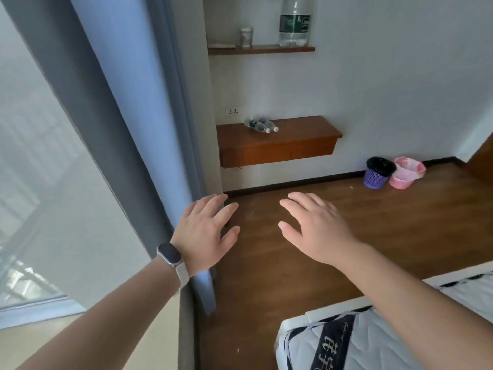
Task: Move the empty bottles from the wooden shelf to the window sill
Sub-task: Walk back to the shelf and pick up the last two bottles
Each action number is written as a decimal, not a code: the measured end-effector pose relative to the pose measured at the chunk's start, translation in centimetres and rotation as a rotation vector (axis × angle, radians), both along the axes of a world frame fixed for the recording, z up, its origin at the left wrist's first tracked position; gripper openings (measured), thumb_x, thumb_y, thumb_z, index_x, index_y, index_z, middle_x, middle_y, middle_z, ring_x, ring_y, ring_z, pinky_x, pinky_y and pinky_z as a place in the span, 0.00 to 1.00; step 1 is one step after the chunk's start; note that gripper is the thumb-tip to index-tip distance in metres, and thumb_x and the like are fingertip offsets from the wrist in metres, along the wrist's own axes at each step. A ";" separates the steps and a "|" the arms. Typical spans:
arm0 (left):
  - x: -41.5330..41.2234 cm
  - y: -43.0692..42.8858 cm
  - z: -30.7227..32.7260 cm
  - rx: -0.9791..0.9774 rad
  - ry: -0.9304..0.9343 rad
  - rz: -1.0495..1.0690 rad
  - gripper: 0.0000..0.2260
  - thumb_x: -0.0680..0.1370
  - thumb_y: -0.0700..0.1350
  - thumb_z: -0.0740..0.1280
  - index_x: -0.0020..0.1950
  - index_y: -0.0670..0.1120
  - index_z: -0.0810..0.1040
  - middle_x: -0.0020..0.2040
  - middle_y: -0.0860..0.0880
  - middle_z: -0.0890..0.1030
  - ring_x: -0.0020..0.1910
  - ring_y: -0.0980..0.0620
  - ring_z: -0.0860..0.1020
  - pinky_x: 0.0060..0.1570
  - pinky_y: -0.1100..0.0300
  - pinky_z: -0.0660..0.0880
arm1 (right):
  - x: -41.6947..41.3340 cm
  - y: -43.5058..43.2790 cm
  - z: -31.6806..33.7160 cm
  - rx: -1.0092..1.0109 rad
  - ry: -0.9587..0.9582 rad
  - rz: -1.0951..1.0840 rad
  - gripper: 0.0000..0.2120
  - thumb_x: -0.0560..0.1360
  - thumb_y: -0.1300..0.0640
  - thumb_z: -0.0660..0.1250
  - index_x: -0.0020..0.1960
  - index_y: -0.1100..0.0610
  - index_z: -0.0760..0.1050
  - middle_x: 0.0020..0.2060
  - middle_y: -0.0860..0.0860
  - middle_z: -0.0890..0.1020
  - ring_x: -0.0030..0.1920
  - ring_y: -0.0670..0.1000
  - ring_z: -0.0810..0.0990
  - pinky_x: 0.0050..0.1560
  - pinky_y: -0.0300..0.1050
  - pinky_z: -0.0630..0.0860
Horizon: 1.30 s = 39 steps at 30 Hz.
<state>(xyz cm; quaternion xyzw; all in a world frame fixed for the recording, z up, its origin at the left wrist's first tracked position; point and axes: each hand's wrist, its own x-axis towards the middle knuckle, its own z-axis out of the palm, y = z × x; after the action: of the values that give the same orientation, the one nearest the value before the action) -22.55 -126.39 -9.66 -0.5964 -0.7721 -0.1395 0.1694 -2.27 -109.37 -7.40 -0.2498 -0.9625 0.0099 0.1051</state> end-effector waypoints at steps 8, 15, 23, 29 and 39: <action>-10.7 7.7 2.0 0.088 0.023 -0.084 0.20 0.77 0.54 0.64 0.63 0.45 0.81 0.62 0.42 0.82 0.60 0.38 0.80 0.59 0.41 0.76 | -10.1 4.1 2.3 0.042 -0.044 -0.092 0.28 0.79 0.39 0.50 0.74 0.50 0.67 0.73 0.49 0.70 0.72 0.54 0.68 0.70 0.53 0.66; -15.6 13.0 1.0 0.083 -0.010 -0.149 0.19 0.77 0.53 0.65 0.63 0.45 0.81 0.62 0.42 0.82 0.61 0.37 0.79 0.59 0.39 0.75 | -13.3 7.9 2.1 0.045 -0.074 -0.190 0.26 0.79 0.40 0.54 0.74 0.50 0.68 0.73 0.49 0.70 0.71 0.53 0.67 0.69 0.52 0.66; -17.3 20.6 0.4 0.053 -0.043 -0.190 0.20 0.77 0.54 0.65 0.64 0.45 0.82 0.62 0.42 0.82 0.63 0.38 0.79 0.59 0.39 0.76 | -15.7 14.8 1.2 0.025 -0.089 -0.267 0.26 0.80 0.41 0.56 0.75 0.49 0.66 0.73 0.48 0.69 0.73 0.52 0.66 0.71 0.52 0.64; -21.1 27.8 0.2 -0.069 -0.009 -0.150 0.21 0.79 0.57 0.65 0.69 0.49 0.78 0.68 0.45 0.79 0.69 0.41 0.76 0.65 0.41 0.72 | -19.5 22.0 -0.6 -0.042 -0.082 -0.271 0.26 0.81 0.39 0.53 0.76 0.47 0.63 0.75 0.47 0.67 0.75 0.52 0.64 0.73 0.51 0.63; -27.1 42.3 1.7 -0.155 0.051 -0.133 0.22 0.79 0.57 0.67 0.70 0.49 0.77 0.69 0.45 0.78 0.69 0.41 0.75 0.65 0.41 0.71 | -25.1 37.3 -0.1 -0.111 -0.036 -0.263 0.27 0.81 0.37 0.53 0.76 0.45 0.62 0.76 0.46 0.65 0.76 0.50 0.63 0.73 0.51 0.61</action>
<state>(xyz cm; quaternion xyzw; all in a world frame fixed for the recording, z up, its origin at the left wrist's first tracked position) -49.66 -84.07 -7.92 -0.6610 -0.7347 -0.0751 0.1330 -27.38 -72.04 -7.46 -0.3793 -0.9212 0.0449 0.0742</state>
